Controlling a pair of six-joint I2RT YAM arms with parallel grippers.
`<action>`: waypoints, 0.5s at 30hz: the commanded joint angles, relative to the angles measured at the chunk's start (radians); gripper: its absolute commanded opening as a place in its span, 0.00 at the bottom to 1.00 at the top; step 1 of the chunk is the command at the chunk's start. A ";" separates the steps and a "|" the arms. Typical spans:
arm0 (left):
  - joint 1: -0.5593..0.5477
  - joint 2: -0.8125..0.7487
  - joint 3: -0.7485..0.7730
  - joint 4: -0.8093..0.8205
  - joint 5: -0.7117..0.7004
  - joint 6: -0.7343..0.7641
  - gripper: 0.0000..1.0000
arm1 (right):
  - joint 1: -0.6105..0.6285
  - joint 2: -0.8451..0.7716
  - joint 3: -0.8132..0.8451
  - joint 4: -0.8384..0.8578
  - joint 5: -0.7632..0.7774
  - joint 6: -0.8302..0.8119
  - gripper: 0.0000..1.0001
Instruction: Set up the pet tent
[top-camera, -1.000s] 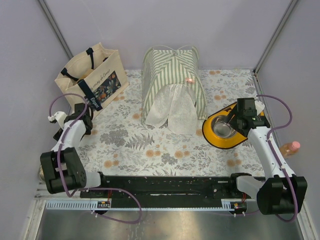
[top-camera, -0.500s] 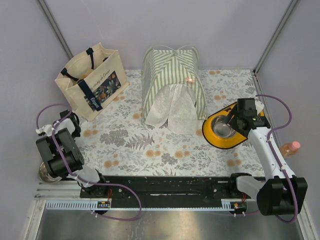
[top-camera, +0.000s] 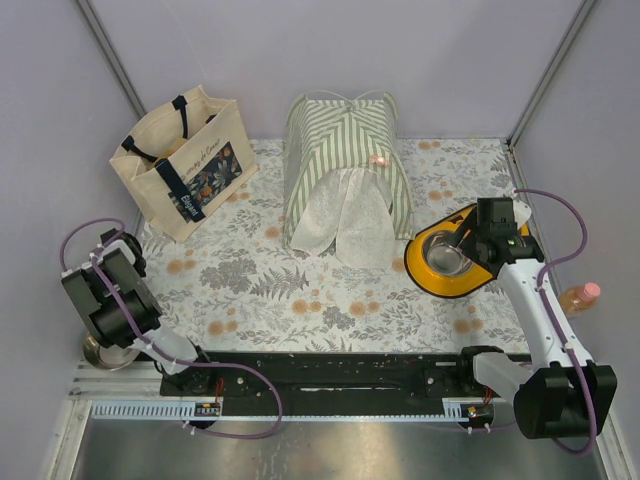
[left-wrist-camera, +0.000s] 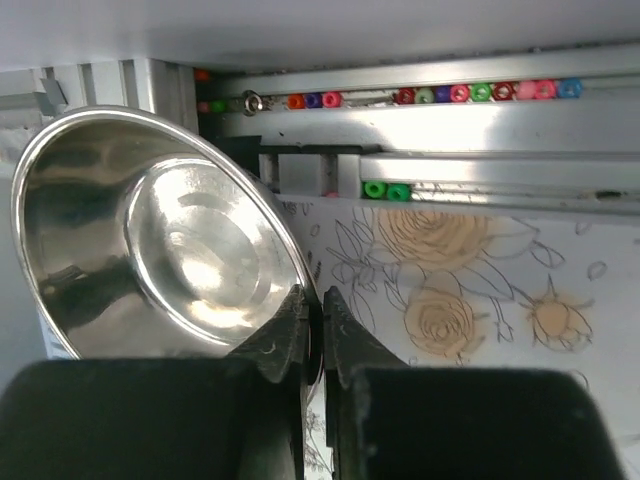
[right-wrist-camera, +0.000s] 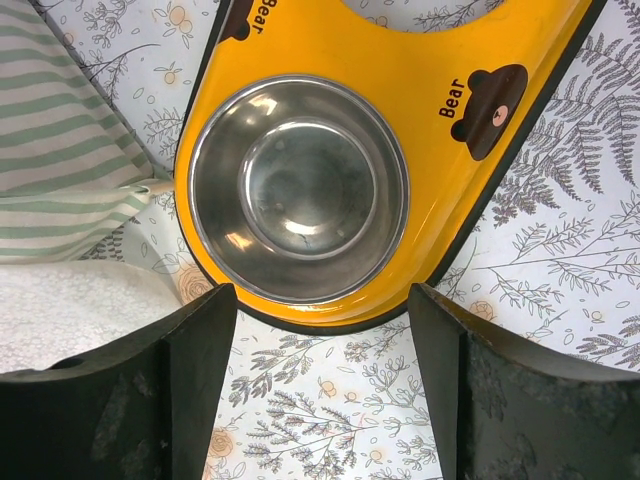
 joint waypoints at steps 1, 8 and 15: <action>-0.037 -0.069 0.023 0.029 0.119 -0.008 0.00 | 0.002 -0.031 0.011 0.004 0.039 -0.014 0.78; -0.352 -0.235 0.034 -0.043 0.089 -0.069 0.00 | 0.002 -0.050 0.048 -0.031 0.021 -0.008 0.78; -0.964 -0.432 0.013 -0.135 -0.024 -0.103 0.00 | 0.004 -0.072 0.056 -0.051 -0.040 0.015 0.79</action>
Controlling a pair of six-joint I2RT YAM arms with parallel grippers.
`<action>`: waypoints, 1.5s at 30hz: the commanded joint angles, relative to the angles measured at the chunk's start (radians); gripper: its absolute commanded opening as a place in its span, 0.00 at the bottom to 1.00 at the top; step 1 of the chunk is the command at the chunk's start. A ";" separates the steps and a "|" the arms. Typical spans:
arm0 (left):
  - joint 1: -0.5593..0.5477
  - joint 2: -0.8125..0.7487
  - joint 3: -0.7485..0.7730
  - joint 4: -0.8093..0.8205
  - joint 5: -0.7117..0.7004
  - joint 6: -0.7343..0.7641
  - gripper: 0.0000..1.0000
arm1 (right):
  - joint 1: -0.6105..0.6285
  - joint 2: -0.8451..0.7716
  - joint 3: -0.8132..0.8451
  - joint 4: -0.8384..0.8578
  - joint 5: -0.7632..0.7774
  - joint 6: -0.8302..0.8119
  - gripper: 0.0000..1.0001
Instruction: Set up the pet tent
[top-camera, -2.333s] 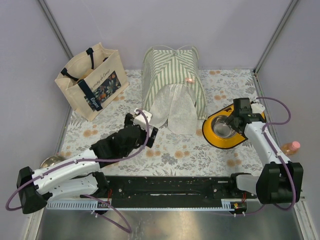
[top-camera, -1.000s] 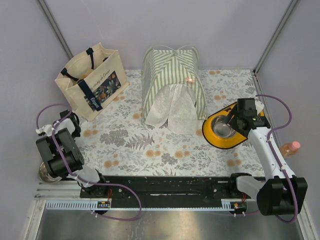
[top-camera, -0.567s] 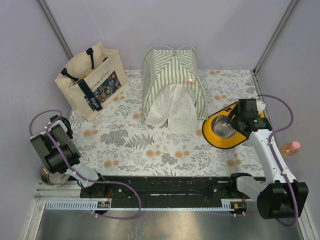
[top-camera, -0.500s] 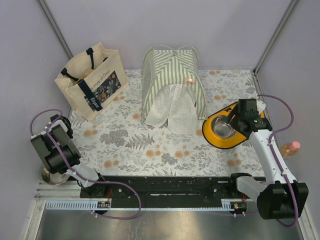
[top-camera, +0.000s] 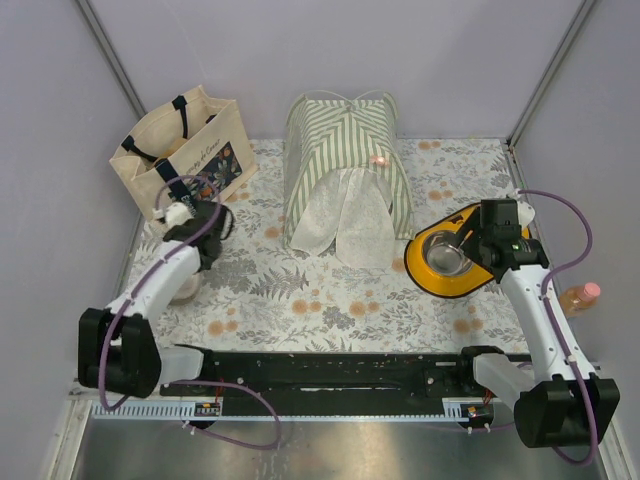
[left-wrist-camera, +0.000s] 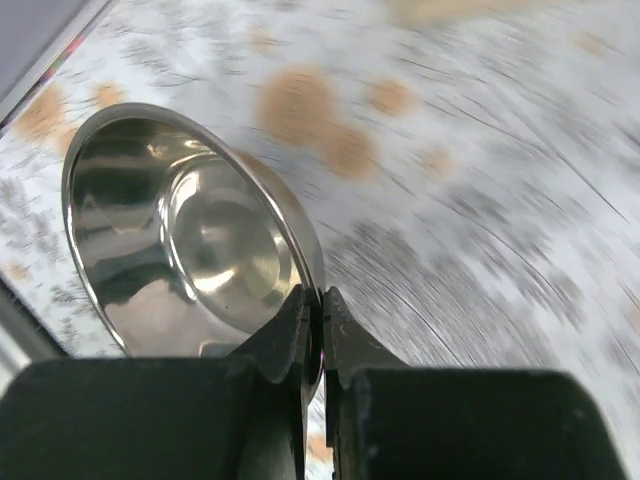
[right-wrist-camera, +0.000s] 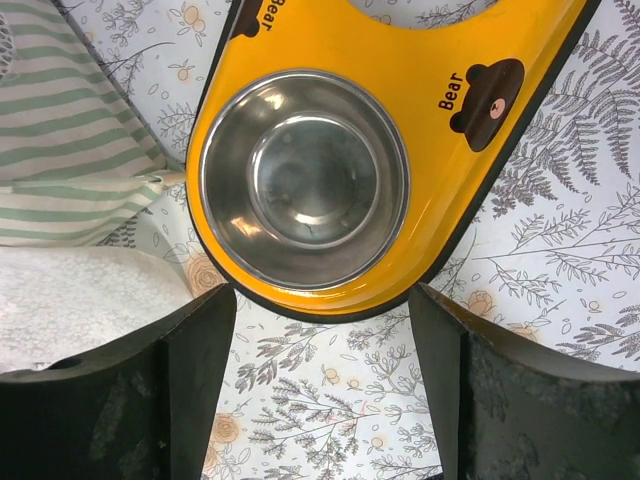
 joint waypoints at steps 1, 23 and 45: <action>-0.351 -0.156 -0.010 -0.099 -0.134 -0.048 0.00 | 0.004 -0.031 0.047 -0.015 -0.049 0.012 0.79; -1.323 -0.005 0.111 0.488 0.283 1.137 0.00 | 0.360 0.138 0.252 0.093 -0.606 -0.050 0.82; -1.352 0.014 0.157 0.481 0.416 1.287 0.00 | 0.481 0.300 0.269 -0.110 -0.677 -0.198 0.27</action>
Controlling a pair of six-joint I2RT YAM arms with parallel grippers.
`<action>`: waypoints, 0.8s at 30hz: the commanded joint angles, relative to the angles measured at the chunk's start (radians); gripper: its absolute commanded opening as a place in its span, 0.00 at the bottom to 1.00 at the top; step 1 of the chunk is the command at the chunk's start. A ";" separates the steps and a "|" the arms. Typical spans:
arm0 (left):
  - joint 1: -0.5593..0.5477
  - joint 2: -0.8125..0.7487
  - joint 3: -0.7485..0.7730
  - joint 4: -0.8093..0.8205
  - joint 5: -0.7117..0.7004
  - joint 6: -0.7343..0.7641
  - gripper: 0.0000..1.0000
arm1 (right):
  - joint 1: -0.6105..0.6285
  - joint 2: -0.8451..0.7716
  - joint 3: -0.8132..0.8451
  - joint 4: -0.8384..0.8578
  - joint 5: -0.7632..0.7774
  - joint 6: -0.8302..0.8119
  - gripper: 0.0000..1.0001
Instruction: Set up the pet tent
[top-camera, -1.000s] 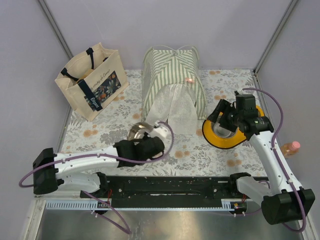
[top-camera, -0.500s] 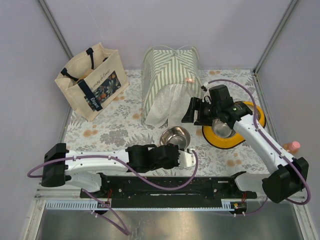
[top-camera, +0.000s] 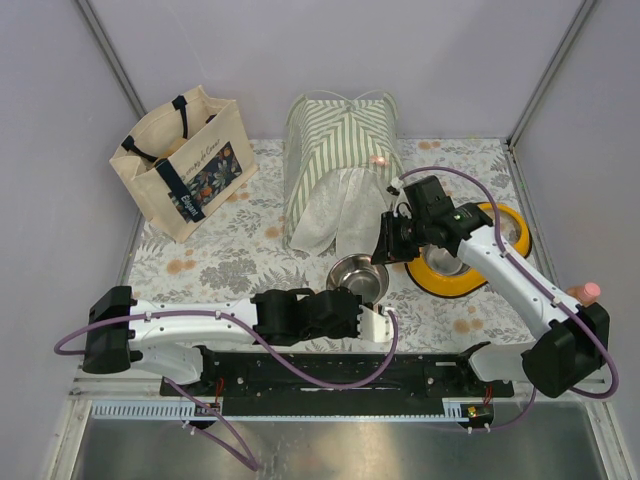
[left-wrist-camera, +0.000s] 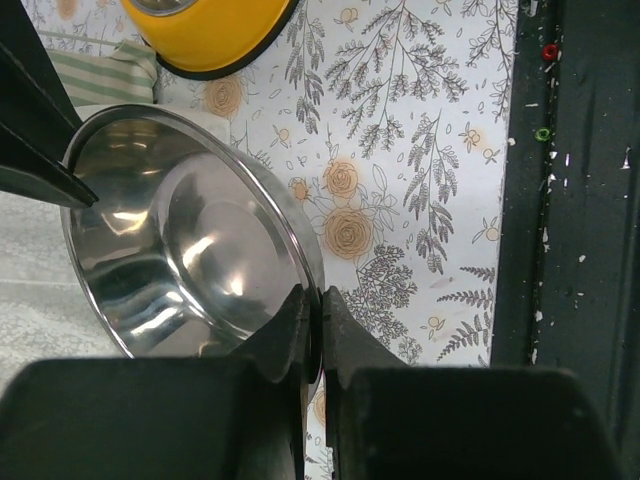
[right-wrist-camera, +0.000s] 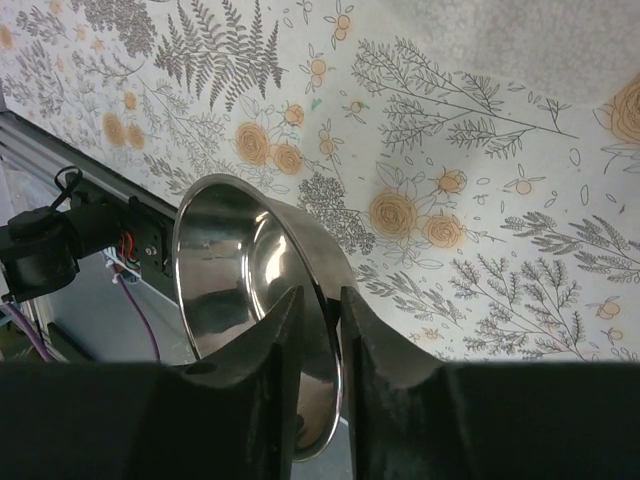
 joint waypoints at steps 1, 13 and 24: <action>-0.005 0.006 0.051 0.044 -0.008 -0.003 0.00 | 0.022 0.022 0.003 -0.047 -0.071 -0.058 0.22; -0.003 -0.012 0.042 0.057 0.001 -0.038 0.28 | 0.026 0.024 0.025 -0.081 0.039 -0.055 0.00; 0.025 -0.102 -0.056 0.152 -0.098 -0.135 0.99 | 0.011 -0.064 0.082 -0.179 0.660 0.069 0.00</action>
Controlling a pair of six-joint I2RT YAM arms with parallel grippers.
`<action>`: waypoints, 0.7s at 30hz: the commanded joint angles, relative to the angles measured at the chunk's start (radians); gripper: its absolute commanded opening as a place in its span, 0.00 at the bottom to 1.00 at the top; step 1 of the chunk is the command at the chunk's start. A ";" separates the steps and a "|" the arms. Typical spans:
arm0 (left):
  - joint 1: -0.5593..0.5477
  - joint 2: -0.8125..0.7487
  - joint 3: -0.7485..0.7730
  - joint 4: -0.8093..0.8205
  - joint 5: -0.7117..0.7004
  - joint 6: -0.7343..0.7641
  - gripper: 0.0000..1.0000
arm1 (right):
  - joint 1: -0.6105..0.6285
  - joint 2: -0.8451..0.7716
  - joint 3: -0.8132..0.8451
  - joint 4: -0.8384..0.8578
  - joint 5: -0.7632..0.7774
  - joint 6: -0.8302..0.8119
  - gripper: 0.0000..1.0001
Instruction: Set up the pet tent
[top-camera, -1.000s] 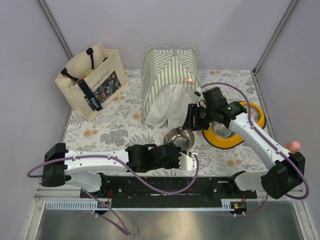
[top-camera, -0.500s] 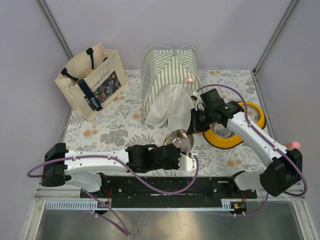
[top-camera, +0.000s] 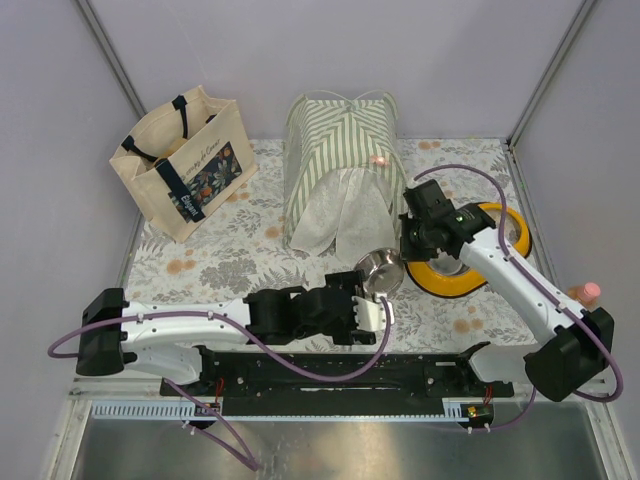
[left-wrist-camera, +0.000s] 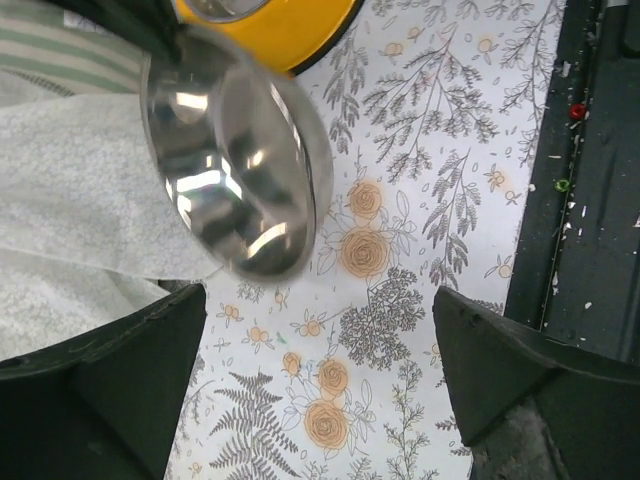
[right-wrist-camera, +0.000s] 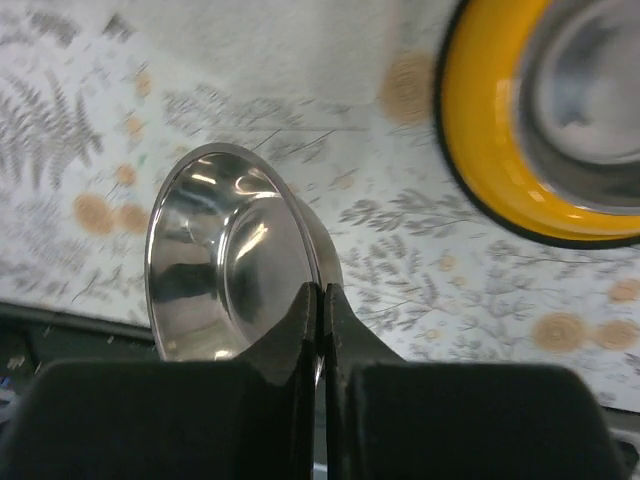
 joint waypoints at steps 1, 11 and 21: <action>0.019 -0.093 -0.047 0.094 -0.062 -0.071 0.99 | -0.020 -0.058 0.084 -0.087 0.386 0.077 0.00; 0.125 -0.280 -0.137 0.115 -0.030 -0.267 0.99 | -0.429 -0.185 0.000 0.035 0.537 0.149 0.00; 0.240 -0.415 -0.189 0.107 0.016 -0.393 0.99 | -0.616 -0.062 -0.055 0.248 0.620 0.283 0.00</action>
